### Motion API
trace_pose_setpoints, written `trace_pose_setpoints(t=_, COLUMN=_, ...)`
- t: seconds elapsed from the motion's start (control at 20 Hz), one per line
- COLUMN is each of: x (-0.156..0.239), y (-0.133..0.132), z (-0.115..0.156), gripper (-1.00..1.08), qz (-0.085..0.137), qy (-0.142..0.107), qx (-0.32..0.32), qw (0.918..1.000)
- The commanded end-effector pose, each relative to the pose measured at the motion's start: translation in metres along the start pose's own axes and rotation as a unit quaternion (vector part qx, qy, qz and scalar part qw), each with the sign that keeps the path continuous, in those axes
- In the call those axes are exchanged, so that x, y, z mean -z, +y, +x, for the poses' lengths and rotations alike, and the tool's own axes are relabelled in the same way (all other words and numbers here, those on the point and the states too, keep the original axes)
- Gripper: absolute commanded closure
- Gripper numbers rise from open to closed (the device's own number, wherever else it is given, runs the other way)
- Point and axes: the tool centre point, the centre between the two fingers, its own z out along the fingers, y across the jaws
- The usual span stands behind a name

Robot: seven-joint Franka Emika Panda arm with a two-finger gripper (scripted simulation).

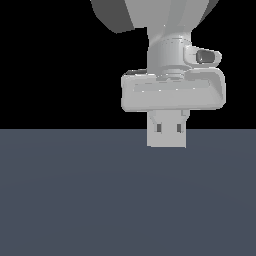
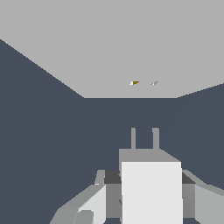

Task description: Plug the charger into the wall socket.

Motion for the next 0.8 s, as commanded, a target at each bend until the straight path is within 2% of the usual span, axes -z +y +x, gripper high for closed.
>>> trace_pose_setpoints(t=0.0, x=0.000, y=0.000, z=0.006, gripper=1.08, qz=0.000, qy=0.000, qx=0.000, qw=1.0000)
trace_pose_setpoints(t=0.4, x=-0.002, y=0.000, z=0.034, gripper=1.08, qz=0.000, qy=0.000, qx=0.000, qw=1.0000)
trace_pose_setpoints(t=0.75, x=-0.002, y=0.000, z=0.044, gripper=1.08, qz=0.000, qy=0.000, qx=0.000, qw=1.0000)
